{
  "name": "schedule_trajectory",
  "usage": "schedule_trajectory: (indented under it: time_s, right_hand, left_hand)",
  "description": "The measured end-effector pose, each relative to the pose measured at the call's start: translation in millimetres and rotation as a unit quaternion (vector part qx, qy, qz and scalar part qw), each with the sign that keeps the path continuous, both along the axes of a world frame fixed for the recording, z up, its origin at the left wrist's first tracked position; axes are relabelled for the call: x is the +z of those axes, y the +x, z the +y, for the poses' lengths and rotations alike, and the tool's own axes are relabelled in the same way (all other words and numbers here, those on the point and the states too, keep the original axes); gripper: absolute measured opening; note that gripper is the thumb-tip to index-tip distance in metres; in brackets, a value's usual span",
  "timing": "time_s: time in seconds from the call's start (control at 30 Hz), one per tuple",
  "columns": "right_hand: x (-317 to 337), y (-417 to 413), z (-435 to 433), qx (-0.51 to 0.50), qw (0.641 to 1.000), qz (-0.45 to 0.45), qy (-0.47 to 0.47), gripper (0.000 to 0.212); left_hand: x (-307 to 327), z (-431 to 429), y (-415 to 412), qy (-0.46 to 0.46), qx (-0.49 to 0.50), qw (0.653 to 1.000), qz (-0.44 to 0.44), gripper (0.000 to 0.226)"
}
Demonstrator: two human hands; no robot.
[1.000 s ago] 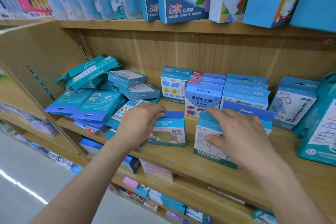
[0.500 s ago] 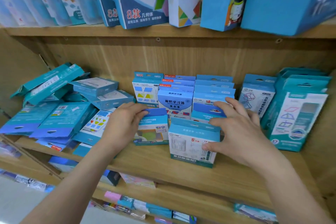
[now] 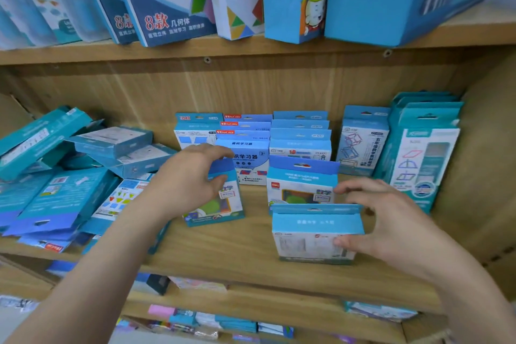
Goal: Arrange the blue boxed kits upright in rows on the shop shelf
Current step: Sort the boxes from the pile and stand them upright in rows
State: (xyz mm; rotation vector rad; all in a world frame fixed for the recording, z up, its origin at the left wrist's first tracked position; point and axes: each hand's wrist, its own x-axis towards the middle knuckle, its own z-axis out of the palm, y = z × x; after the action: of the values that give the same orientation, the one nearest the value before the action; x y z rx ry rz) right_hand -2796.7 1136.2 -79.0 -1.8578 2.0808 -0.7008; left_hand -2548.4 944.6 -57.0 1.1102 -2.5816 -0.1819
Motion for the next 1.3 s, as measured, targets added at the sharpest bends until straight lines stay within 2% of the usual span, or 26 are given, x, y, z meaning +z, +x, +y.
schedule_trajectory:
  time_s: [0.13, 0.27, 0.43, 0.6, 0.83, 0.93, 1.0, 1.13, 1.3]
  right_hand:
    - [-4.3, -6.1, 8.2, -0.018, 0.998, -0.050, 0.019, 0.042]
    - [-3.5, -14.3, 12.8, -0.061, 0.994, -0.084, 0.036, 0.036]
    - [0.8, -28.6, 21.1, -0.104, 0.989, -0.088, 0.058, 0.044]
    - [9.2, -35.7, 29.4, -0.174, 0.982, -0.038, 0.064, 0.048]
    - [11.6, -34.0, 41.9, -0.247, 0.966, -0.012, 0.072, 0.050]
    - [10.9, -31.6, 44.5, -0.271, 0.960, -0.012, 0.072, 0.054]
    - [10.0, -29.8, 44.6, -0.278, 0.958, -0.016, 0.070, 0.051]
    - [8.6, -26.2, 42.0, -0.291, 0.955, 0.002, 0.059, 0.051]
    - [5.4, -21.9, 33.2, -0.293, 0.955, -0.002, 0.043, 0.053]
  left_hand:
    - [-1.1, -4.0, 2.0, 0.046, 0.039, 0.996, -0.069, 0.071]
    - [1.2, -4.6, 3.0, 0.013, 0.067, 0.989, -0.128, 0.061]
    - [19.5, 16.5, -9.7, 0.011, -0.037, 0.996, -0.078, 0.055]
    - [32.1, 51.0, -53.2, 0.003, -0.161, 0.980, -0.114, 0.051]
    - [-6.5, 53.0, -96.0, -0.055, -0.211, 0.965, -0.142, 0.058]
    - [-10.9, 50.5, -94.6, -0.138, -0.220, 0.961, -0.090, 0.061]
    - [-9.5, 48.5, -95.2, -0.167, -0.216, 0.959, -0.078, 0.073]
    - [-4.1, 42.3, -105.7, -0.081, -0.200, 0.965, -0.148, 0.098]
    - [6.5, 33.2, -118.1, -0.010, -0.177, 0.955, -0.238, 0.092]
